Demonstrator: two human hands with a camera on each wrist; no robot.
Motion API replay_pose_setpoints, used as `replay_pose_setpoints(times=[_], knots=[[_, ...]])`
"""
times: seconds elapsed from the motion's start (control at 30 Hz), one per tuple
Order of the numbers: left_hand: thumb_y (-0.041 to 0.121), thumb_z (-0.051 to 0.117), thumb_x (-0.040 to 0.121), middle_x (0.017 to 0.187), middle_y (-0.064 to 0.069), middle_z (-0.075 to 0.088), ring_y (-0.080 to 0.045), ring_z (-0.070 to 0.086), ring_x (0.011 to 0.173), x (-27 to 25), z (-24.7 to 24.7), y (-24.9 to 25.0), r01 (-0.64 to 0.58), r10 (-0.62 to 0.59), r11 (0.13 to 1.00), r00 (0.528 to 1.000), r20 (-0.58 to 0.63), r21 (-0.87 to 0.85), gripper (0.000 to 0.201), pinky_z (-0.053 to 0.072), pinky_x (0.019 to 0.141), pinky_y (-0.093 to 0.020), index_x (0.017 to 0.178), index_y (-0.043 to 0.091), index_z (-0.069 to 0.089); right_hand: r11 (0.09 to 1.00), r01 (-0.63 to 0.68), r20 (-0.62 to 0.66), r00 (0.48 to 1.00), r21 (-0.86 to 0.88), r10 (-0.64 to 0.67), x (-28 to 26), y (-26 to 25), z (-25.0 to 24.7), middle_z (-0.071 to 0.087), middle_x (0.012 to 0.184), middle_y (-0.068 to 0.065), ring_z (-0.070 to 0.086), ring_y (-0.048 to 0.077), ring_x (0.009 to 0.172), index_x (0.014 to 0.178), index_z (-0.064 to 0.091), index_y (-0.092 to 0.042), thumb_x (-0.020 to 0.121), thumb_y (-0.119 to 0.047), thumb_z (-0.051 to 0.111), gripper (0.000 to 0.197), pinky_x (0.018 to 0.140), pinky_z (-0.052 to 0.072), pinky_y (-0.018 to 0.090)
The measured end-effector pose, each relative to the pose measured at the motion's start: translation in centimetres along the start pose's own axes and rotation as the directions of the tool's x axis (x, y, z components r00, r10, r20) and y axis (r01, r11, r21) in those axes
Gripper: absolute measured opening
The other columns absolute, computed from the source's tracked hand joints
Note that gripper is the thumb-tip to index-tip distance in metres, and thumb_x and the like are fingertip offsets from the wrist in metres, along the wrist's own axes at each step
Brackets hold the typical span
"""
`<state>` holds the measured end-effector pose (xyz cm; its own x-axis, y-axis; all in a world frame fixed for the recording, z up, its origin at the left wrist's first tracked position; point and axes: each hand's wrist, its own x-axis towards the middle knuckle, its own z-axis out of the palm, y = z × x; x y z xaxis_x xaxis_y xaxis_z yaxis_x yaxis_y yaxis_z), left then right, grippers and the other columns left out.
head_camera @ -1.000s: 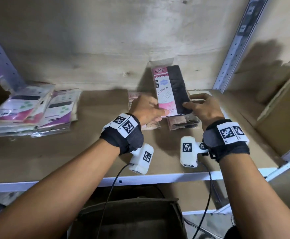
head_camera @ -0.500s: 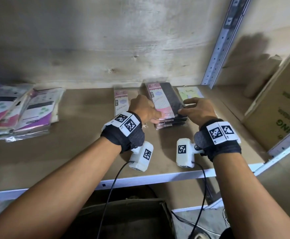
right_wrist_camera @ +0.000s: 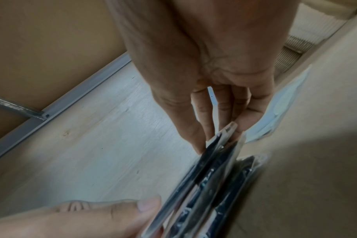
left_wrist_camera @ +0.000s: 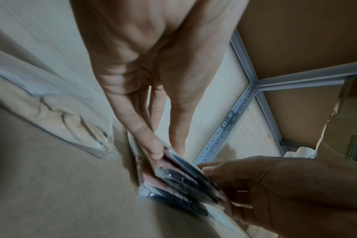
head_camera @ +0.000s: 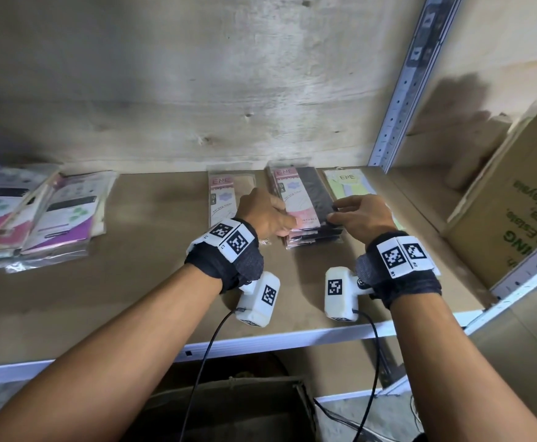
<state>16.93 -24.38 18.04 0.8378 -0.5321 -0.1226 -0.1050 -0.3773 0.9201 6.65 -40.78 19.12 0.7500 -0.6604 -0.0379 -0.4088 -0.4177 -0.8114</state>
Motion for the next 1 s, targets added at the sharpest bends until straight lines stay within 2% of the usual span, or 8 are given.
replay_pose_setpoints(times=[0.13, 0.27, 0.33, 0.43, 0.53, 0.7, 0.83, 1.0], knots=[[0.015, 0.086, 0.074, 0.098, -0.008, 0.073, -0.011, 0.073, 0.061, -0.2, -0.5, -0.2, -0.015, 0.015, 1.0, 1.0, -0.022, 0.006, 0.053, 0.061, 0.059, -0.023, 0.12, 0.002, 0.065, 1.0, 0.006, 0.023, 1.0, -0.003, -0.006, -0.4, -1.0, -0.7, 0.07, 0.115, 0.007, 0.066, 0.021, 0.102, 0.119, 0.068, -0.014, 0.081, -0.019, 0.078, 0.04, 0.095, 0.052, 0.033], [0.031, 0.078, 0.083, 0.1, -0.012, 0.075, -0.019, 0.075, 0.067, -1.1, -3.2, -0.8, -0.063, 0.066, 0.998, 0.991, -0.113, 0.028, 0.024, 0.063, 0.07, -0.036, 0.099, 0.015, 0.07, 0.997, 0.081, -0.081, 0.993, -0.014, -0.082, -1.3, -2.4, -1.3, 0.069, 0.097, -0.002, 0.061, 0.006, 0.076, 0.113, 0.068, -0.016, 0.082, -0.021, 0.076, 0.032, 0.058, 0.04, 0.014], [0.027, 0.075, 0.085, 0.098, -0.006, 0.075, -0.017, 0.073, 0.065, -1.8, -5.3, -1.3, -0.084, 0.08, 0.996, 0.983, -0.166, -0.018, 0.009, 0.062, 0.07, -0.034, 0.092, 0.023, 0.071, 0.991, 0.135, -0.08, 0.988, -0.011, -0.136, -2.3, -3.1, -1.3, 0.068, 0.089, -0.004, 0.062, 0.005, 0.074, 0.109, 0.069, -0.017, 0.083, -0.021, 0.075, 0.027, 0.055, 0.041, 0.013], [0.022, 0.075, 0.086, 0.091, -0.001, 0.076, -0.011, 0.069, 0.058, -3.3, -8.5, -2.4, -0.098, 0.075, 0.99, 0.974, -0.213, -0.098, 0.018, 0.055, 0.056, -0.023, 0.104, 0.019, 0.073, 0.982, 0.185, 0.004, 0.983, 0.041, -0.185, -4.3, -4.2, -0.2, 0.074, 0.092, 0.006, 0.071, 0.022, 0.08, 0.104, 0.069, -0.014, 0.085, -0.018, 0.073, 0.019, 0.068, 0.057, 0.03], [0.025, 0.072, 0.089, 0.081, -0.001, 0.076, -0.009, 0.069, 0.059, -5.2, -11.8, -3.4, -0.116, 0.093, 0.989, 0.969, -0.23, -0.088, 0.012, 0.052, 0.053, -0.018, 0.098, 0.018, 0.074, 0.972, 0.169, 0.132, 0.973, 0.163, -0.191, -6.3, -5.1, 2.0, 0.071, 0.088, 0.018, 0.071, 0.034, 0.077, 0.102, 0.068, -0.003, 0.086, -0.008, 0.072, 0.017, 0.079, 0.06, 0.047], [0.027, 0.068, 0.091, 0.079, -0.005, 0.073, -0.006, 0.064, 0.053, -7.5, -17.4, -5.1, -0.134, 0.094, 0.984, 0.95, -0.297, -0.117, 0.016, 0.05, 0.049, -0.014, 0.093, 0.012, 0.074, 0.955, 0.175, 0.268, 0.933, 0.239, -0.239, -8.2, -7.3, 6.4, 0.07, 0.081, 0.013, 0.065, 0.013, 0.058, 0.096, 0.068, -0.004, 0.087, -0.003, 0.069, 0.01, 0.053, 0.052, 0.023], [0.025, 0.063, 0.095, 0.077, -0.009, 0.067, -0.013, 0.057, 0.052, -8.2, -21.9, -6.1, -0.108, 0.039, 0.98, 0.928, -0.371, -0.168, 0.021, 0.044, 0.048, -0.018, 0.09, 0.007, 0.072, 0.939, 0.163, 0.348, 0.898, 0.302, -0.268, -8.4, -10.6, 10.8, 0.069, 0.073, 0.009, 0.063, 0.013, 0.056, 0.1, 0.068, 0.001, 0.089, -0.001, 0.064, 0.011, 0.05, 0.049, 0.022], [0.018, 0.065, 0.091, 0.061, 0.001, 0.071, -0.005, 0.06, 0.044, -9.2, -28.2, -7.9, -0.095, -0.006, 0.981, 0.858, -0.514, -0.171, 0.017, 0.045, 0.043, -0.013, 0.076, 0.017, 0.073, 0.946, 0.149, 0.463, 0.843, 0.287, -0.273, -8.5, -15.6, 17.5, 0.062, 0.071, 0.009, 0.059, 0.021, 0.059, 0.101, 0.065, 0.003, 0.091, 0.005, 0.059, 0.011, 0.048, 0.048, 0.022]])
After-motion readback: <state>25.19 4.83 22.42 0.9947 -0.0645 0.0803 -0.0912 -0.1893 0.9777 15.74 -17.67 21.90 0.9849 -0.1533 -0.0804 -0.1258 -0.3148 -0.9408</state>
